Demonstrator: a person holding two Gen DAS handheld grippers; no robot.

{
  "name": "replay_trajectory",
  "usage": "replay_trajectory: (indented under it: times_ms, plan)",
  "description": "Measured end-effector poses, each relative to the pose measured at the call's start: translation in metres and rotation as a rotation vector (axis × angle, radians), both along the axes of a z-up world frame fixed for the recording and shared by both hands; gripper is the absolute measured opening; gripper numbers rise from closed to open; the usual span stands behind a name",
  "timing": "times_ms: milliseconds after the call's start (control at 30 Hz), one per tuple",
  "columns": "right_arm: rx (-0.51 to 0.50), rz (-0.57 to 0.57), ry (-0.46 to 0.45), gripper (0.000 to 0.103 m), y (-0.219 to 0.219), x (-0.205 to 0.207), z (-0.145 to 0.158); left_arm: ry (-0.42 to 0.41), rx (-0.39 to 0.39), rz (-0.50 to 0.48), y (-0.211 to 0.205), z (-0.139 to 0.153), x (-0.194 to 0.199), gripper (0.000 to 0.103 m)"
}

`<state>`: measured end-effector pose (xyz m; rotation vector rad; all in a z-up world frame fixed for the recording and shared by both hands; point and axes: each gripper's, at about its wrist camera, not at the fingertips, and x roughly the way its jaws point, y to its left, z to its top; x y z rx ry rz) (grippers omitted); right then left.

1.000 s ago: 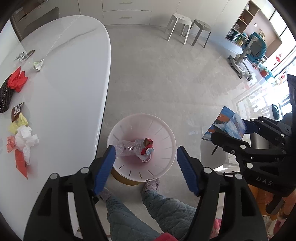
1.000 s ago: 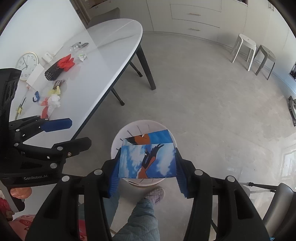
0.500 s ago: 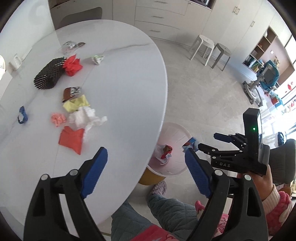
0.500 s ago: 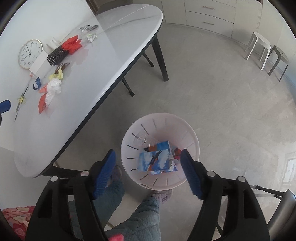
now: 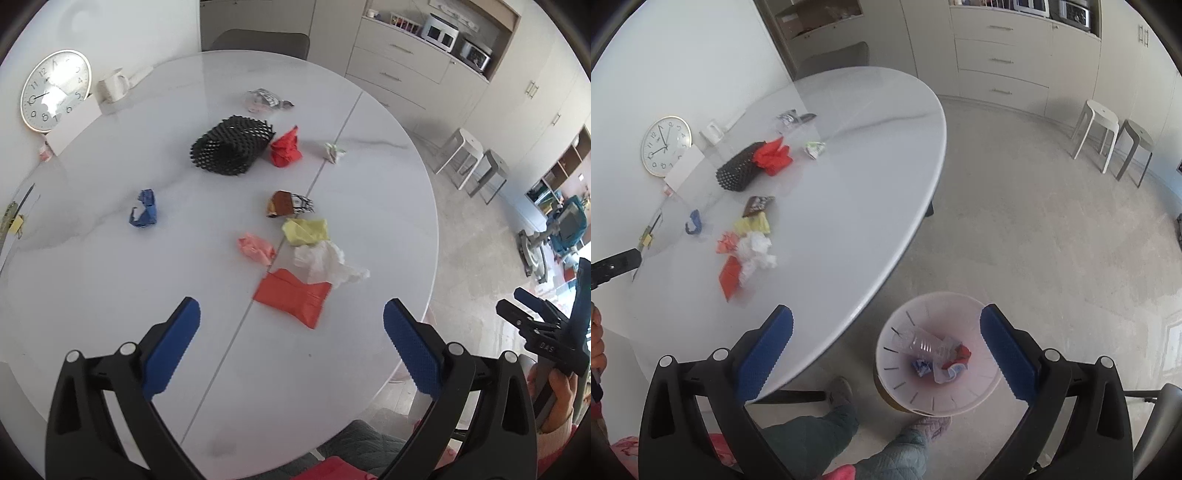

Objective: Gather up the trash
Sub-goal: 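Move both grippers back over the table toward the crumpled blue paper, then grasp the crumpled blue paper with the left gripper while the right grasps the pink tissue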

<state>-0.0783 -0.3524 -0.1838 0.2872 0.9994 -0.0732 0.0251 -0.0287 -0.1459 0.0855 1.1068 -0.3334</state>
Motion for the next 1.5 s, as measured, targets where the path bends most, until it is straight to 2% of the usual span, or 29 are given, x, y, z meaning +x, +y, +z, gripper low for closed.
replay_trajectory:
  times_ms: [167,400,600,767,900,1000,1033,1100,1167,1333,1400,1500]
  plan:
    - [-0.002,0.054,-0.03,0.101,0.039,0.021,0.019,-0.024,0.025,0.056,0.045,-0.003,0.023,0.095]
    - [-0.007,0.133,-0.042,0.101,0.1,0.056,0.027,-0.041,0.027,0.11,0.096,-0.021,0.073,0.095]
    - [-0.009,0.153,-0.045,0.101,0.14,0.087,0.024,-0.01,0.046,0.113,0.113,-0.053,0.125,0.094]
    - [-0.005,0.154,-0.015,0.101,0.159,0.111,0.012,0.037,0.086,0.11,0.116,-0.086,0.162,0.085]
    - [-0.005,0.171,0.014,0.101,0.173,0.129,0.002,0.069,0.115,0.124,0.117,-0.111,0.186,0.082]
    - [-0.012,0.199,0.029,0.101,0.184,0.141,-0.004,0.09,0.13,0.13,0.117,-0.123,0.197,0.073]
    - [-0.016,0.214,0.034,0.101,0.189,0.147,-0.007,0.1,0.131,0.13,0.116,-0.126,0.199,0.065]
    - [-0.029,0.242,0.043,0.101,0.198,0.156,-0.012,0.125,0.142,0.136,0.117,-0.133,0.205,0.057]
    - [-0.04,0.274,0.051,0.101,0.206,0.166,-0.018,0.147,0.139,0.142,0.117,-0.138,0.208,0.04]
    - [-0.057,0.369,0.085,0.097,0.229,0.189,-0.041,0.146,0.125,0.159,0.119,-0.138,0.209,0.032]
    - [-0.062,0.409,0.104,0.086,0.238,0.195,-0.05,0.145,0.126,0.157,0.121,-0.138,0.208,0.032]
    - [-0.085,0.454,0.139,0.075,0.25,0.205,-0.064,0.161,0.093,0.177,0.13,-0.138,0.207,0.03]
